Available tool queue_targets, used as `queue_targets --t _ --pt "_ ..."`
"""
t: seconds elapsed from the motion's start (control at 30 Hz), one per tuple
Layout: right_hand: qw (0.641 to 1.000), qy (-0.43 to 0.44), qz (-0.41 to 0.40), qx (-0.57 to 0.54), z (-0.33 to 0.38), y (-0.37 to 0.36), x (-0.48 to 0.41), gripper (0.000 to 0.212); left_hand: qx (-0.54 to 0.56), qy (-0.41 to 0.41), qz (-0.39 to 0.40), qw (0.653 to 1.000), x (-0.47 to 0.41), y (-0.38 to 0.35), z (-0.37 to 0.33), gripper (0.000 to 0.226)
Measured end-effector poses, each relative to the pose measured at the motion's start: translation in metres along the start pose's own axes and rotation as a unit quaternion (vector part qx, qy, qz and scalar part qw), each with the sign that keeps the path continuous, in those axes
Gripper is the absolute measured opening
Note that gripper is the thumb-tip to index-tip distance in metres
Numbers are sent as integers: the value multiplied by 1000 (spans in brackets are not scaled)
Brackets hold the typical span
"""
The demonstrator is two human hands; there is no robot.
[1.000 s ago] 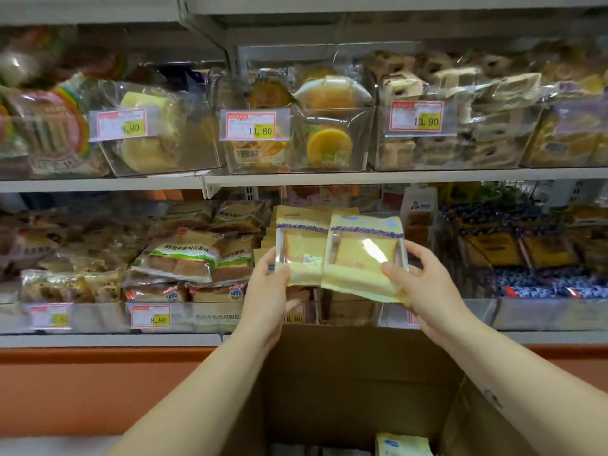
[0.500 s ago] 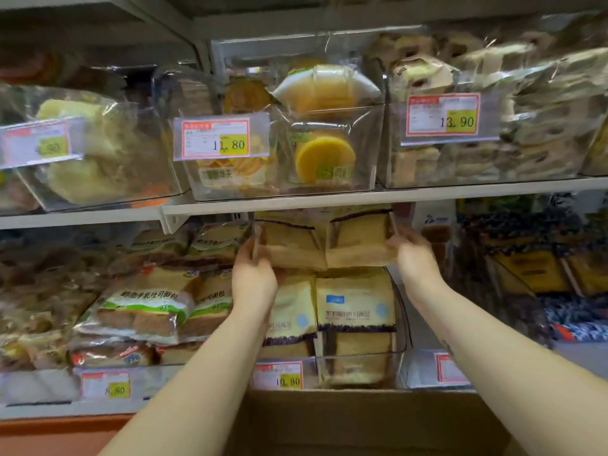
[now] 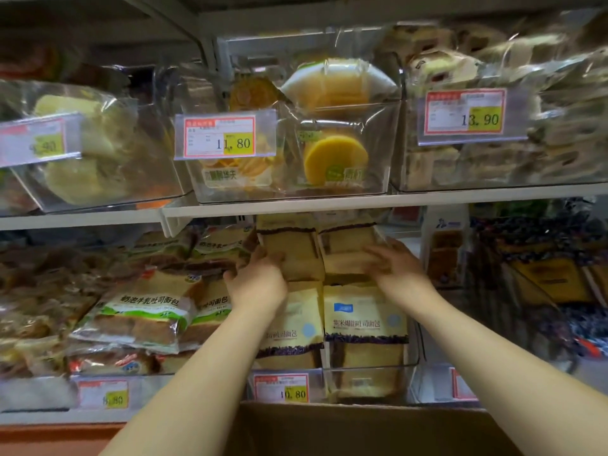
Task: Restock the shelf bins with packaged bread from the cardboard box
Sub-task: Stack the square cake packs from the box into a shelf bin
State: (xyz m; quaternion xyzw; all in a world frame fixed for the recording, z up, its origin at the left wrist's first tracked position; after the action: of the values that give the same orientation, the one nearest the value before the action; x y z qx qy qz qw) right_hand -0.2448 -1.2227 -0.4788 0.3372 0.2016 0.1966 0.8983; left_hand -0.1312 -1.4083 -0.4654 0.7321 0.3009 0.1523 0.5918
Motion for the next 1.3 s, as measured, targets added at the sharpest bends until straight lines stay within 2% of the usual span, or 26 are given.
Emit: queue_targets --t 0.1,0.2,0.27,0.37,0.43,0.5,0.57,0.67,0.8,0.87,1.03,1.2,1.3 --pt "999 -17 -18 32 2 -3 -8 41 10 12 15 1000 -10 4 -2 58" --pt "990 -22 -91 102 5 2 -7 40 8 13 11 1000 -16 8 0 57" --pt "979 41 -132 150 16 4 3 37 5 0 -21 1000 -15 10 -1 58" --pt "964 144 -45 221 30 -8 12 34 13 -70 -29 997 -13 -1 -8 64" --pt "964 130 23 232 32 -13 11 40 9 -102 26 994 -18 -9 -13 68" --pt "970 99 59 216 30 -14 6 42 2 -97 92 991 -25 -11 -18 70" --pt "968 87 82 222 30 -15 3 44 -13 -89 131 987 -33 -11 -22 73" --pt "966 87 92 224 31 -17 2 44 -21 -92 149 984 -43 -11 -23 78" --pt "973 93 68 198 32 -12 6 43 -28 -108 156 981 -44 -7 -29 68" --pt "973 97 70 199 33 -12 6 43 -32 -121 142 982 -43 -4 -32 62" --pt "972 100 58 206 35 -9 9 41 -36 -118 90 988 -37 -3 -27 63" --pt "971 128 9 202 35 -1 30 40 -25 -105 61 992 -16 3 -29 61" --pt "964 172 -43 197 37 4 56 41 51 -131 -21 990 19 9 -29 44"
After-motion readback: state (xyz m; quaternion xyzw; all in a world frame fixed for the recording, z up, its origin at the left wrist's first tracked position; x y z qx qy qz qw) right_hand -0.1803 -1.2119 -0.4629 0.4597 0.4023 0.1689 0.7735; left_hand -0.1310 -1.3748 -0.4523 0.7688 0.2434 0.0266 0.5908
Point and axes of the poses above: each hand's wrist, its own x-axis away from the middle knuckle, its own y-axis out of the back of the hand, z = x × y, the point moved 4 cm from there along -x, towards the middle knuckle, and after that the axes turned 1 degree about -y, right-handed, at the moved point
